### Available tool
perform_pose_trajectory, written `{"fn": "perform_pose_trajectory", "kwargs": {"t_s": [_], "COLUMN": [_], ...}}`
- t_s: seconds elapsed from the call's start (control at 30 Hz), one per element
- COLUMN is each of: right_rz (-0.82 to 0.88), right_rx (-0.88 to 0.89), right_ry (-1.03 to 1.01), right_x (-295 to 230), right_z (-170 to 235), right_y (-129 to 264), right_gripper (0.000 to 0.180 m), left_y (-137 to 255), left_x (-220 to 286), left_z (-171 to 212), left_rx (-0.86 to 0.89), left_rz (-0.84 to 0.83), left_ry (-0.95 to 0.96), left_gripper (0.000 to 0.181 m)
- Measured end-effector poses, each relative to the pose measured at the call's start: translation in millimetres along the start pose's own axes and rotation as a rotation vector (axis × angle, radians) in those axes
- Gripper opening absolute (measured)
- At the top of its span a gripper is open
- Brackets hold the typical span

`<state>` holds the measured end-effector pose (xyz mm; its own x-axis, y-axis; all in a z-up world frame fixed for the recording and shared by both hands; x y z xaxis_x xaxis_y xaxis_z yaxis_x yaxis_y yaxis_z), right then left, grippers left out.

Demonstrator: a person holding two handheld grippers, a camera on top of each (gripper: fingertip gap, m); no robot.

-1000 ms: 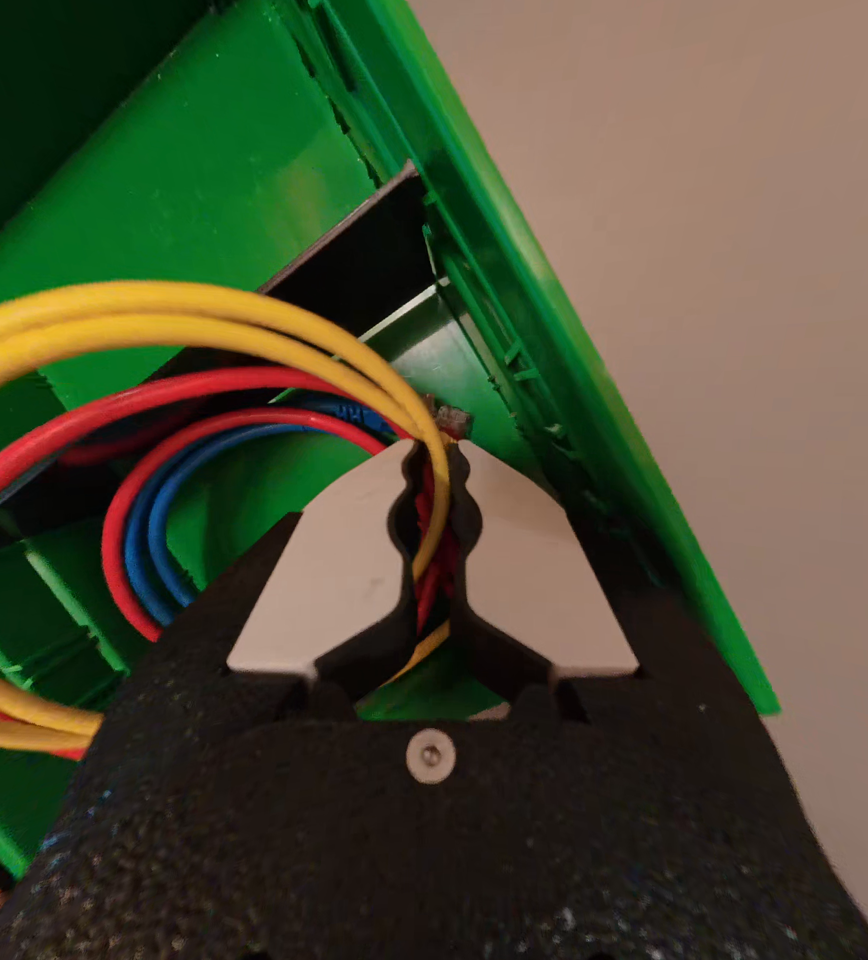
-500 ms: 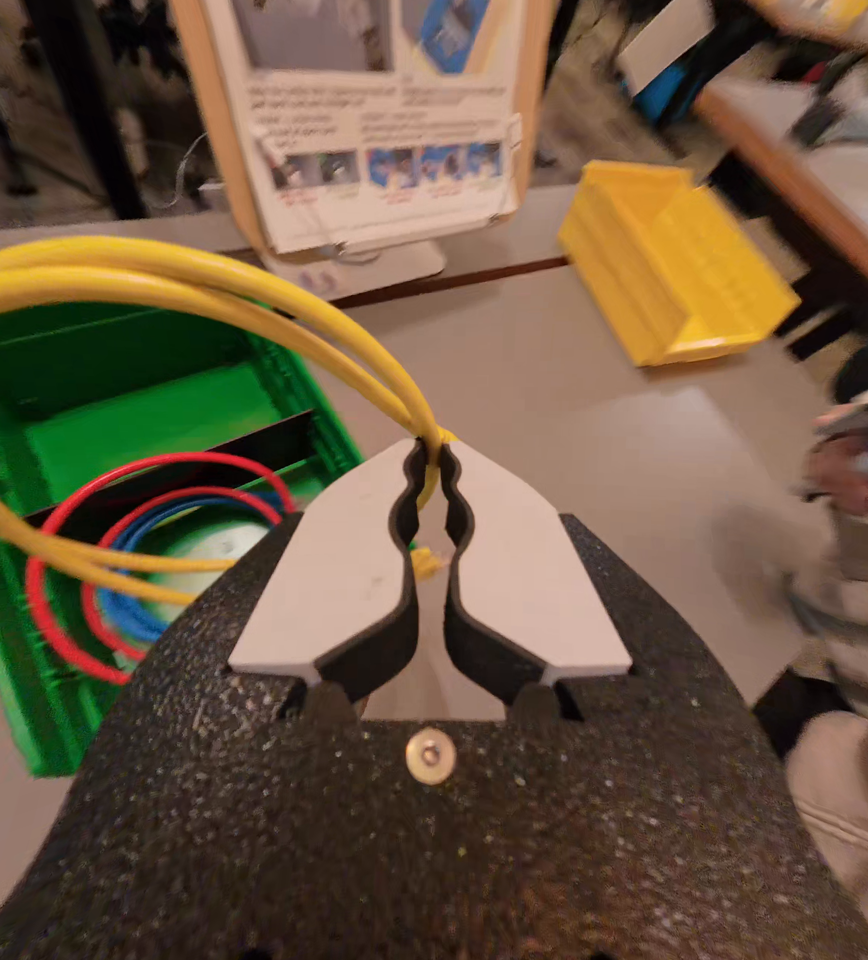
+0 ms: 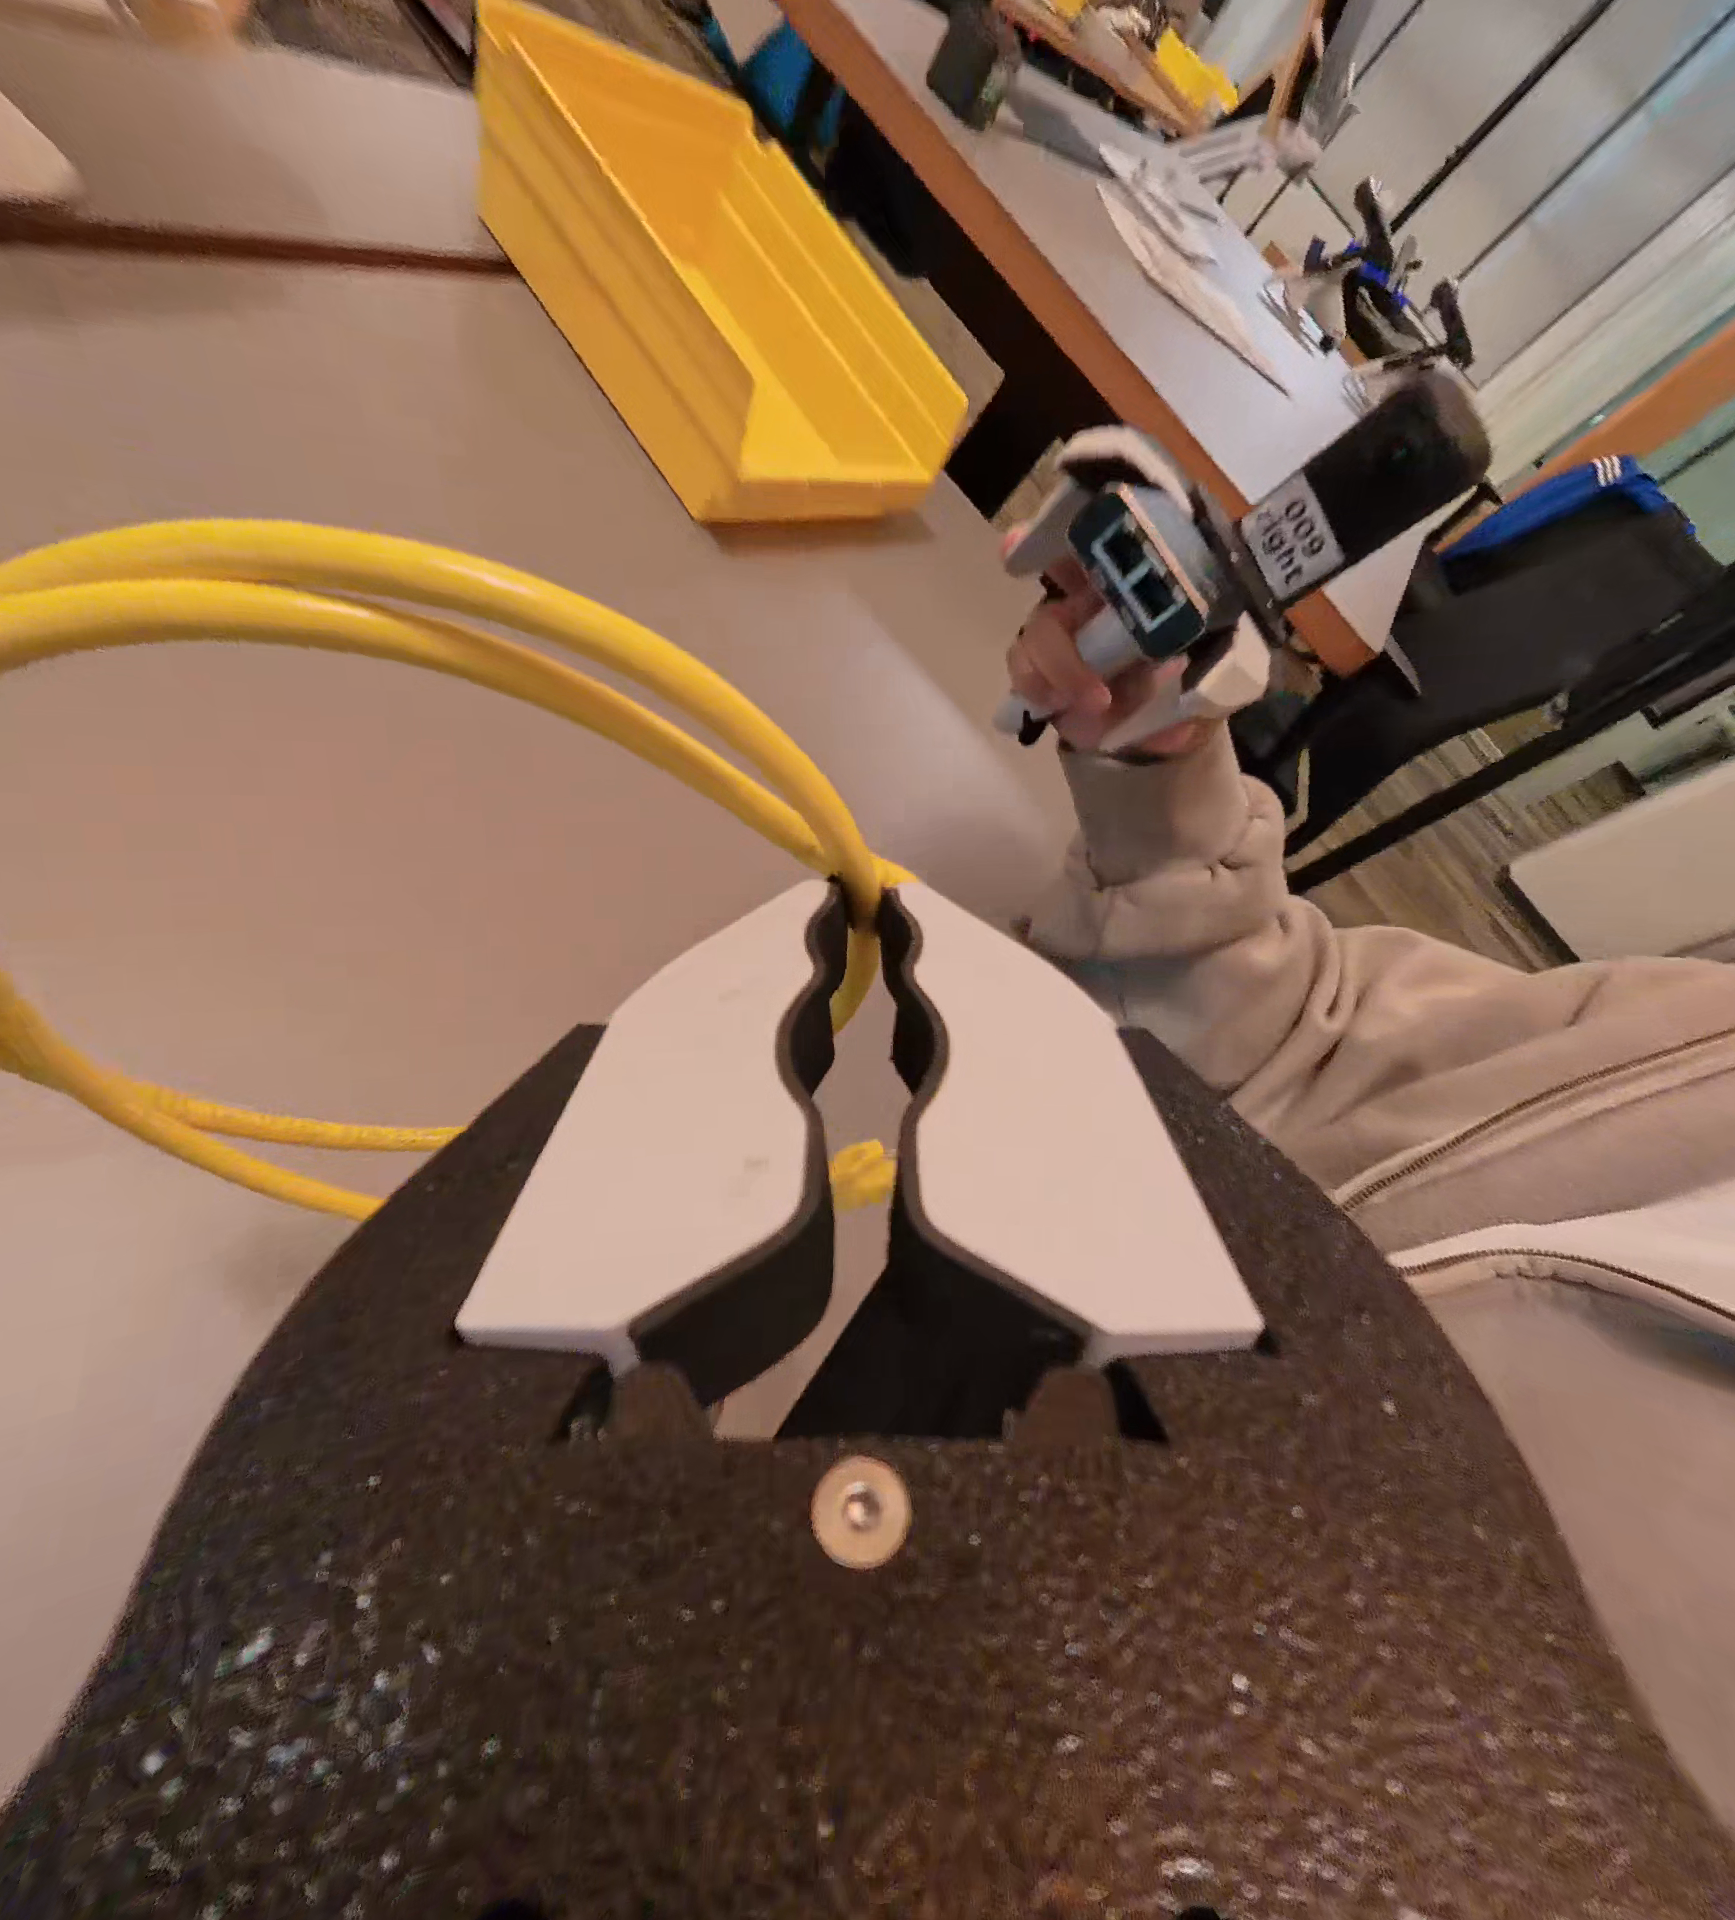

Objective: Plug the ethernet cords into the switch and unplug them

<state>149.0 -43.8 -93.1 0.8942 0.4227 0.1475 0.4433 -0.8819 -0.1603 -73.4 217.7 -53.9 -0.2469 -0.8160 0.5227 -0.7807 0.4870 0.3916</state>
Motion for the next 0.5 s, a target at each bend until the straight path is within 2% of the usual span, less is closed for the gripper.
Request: {"fn": "perform_pose_trajectory", "kwargs": {"t_s": [0.1,0.23,0.43,0.5], "right_rz": [-0.004,-0.001,0.02,0.041], "right_rx": [0.004,-0.001,-0.007,-0.008], "right_ry": [-0.01,-0.014,-0.024,-0.018], "right_x": [1,2,8,10], "right_z": [1,2,5,6], "right_y": [0,2,10,14], "right_gripper": [0.077,0.077,0.077,0.077], "left_y": [-40,-90,-154,-170], "left_x": [-7,-35,-65,-72], "left_z": [15,23,11,4], "left_rx": [-0.042,-0.048,-0.052,-0.082], "left_rz": [0.01,-0.087,-0.08,-0.092], "left_ry": [0.043,0.072,0.087,0.048], "left_gripper": [0.006,0.007,0.007,0.013]}}
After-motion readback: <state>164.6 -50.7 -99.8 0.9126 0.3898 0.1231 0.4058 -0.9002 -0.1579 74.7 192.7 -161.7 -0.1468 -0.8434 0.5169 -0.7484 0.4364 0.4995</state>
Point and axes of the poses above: each gripper's, where its closed fingertips meet, y back along the fingers, z out of its underside, x = y × z across the jaws, the point moved 10 cm from there along y, back along the fingers, and after that the axes turned 1 degree about -z, right-handed, at the moved point
